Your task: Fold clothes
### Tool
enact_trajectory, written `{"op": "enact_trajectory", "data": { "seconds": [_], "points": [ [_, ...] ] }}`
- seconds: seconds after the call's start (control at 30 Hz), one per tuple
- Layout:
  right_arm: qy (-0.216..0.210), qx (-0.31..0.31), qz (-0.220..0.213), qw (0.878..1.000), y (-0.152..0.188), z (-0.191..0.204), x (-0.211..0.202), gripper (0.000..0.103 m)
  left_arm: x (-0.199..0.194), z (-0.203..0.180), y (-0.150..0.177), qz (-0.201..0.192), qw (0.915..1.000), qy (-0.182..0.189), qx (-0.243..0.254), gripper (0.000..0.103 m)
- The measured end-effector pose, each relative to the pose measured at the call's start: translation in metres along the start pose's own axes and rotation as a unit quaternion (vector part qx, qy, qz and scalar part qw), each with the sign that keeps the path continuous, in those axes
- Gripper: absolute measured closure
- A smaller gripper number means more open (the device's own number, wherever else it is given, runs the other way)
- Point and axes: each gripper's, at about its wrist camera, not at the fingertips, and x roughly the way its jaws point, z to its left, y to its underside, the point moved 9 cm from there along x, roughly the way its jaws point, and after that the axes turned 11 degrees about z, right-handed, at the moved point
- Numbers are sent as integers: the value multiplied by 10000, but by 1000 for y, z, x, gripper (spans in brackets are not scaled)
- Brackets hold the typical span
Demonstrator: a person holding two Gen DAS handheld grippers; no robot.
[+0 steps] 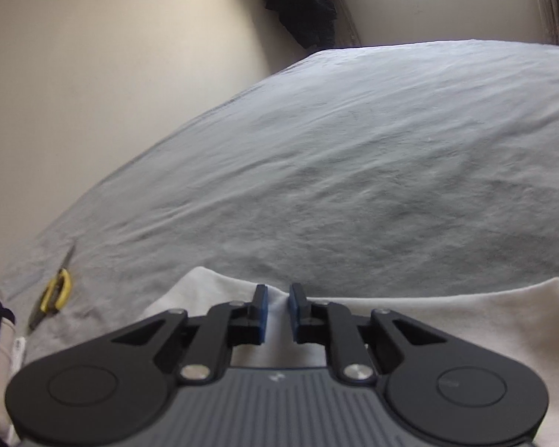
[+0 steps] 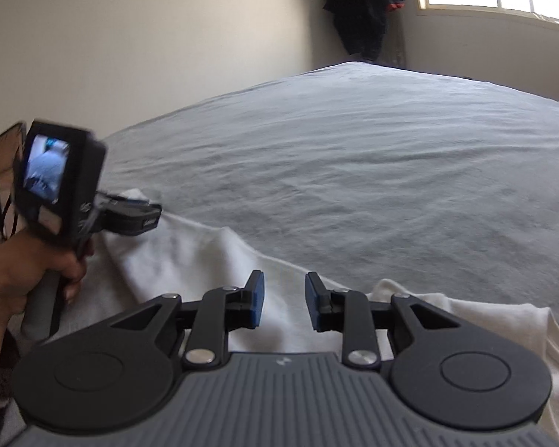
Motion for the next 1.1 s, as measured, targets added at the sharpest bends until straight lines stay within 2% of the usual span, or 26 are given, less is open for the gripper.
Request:
{"op": "enact_trajectory", "data": {
  "seconds": [0.1, 0.13, 0.23, 0.3, 0.53, 0.63, 0.73, 0.77, 0.83, 0.9, 0.97, 1.1],
  "points": [
    [39, -161, 172, 9997, 6, 7, 12, 73, -6, -1, -3, -58, 9999, -80, 54, 87],
    [96, -190, 199, 9996, 8, 6, 16, 72, -9, -2, -5, -73, 10000, 35, 16, 85],
    [127, -183, 151, 9996, 9, 4, 19, 70, -22, -6, -9, -114, 9974, 689, -197, 78],
    [91, -78, 81, 9999, 7, 1, 15, 70, -30, -12, -11, -165, 9947, 979, -269, 78],
    [110, 109, 56, 9999, 6, -6, 15, 63, -37, -66, -1, -307, 9915, 1256, 125, 77],
    [460, -68, 15, 9989, 1, -7, 9, 63, -49, -69, 0, -290, 9900, 1365, 182, 75],
    [1116, 40, -127, 9937, -6, -19, -13, 63, -63, -70, -1, -278, 9883, 1483, 225, 51],
    [1169, 259, -120, 9927, -6, -23, -24, 62, -68, -70, -1, -273, 9877, 1522, 239, 43],
    [1150, 629, -89, 9913, -2, -30, -52, 62, -78, -70, -1, -265, 9864, 1600, 268, 39],
    [1301, 806, -193, 9880, 7, -35, -91, 48, -87, -70, -2, -257, 9850, 1678, 296, 37],
    [1510, 1056, -300, 9824, 20, -43, -131, 44, -97, -70, -2, -248, 9836, 1756, 325, 26],
    [1802, 1688, -400, 9682, 52, -58, -201, 44, -146, -77, 11, -113, 9670, 2483, 565, 17]
  ]
}}
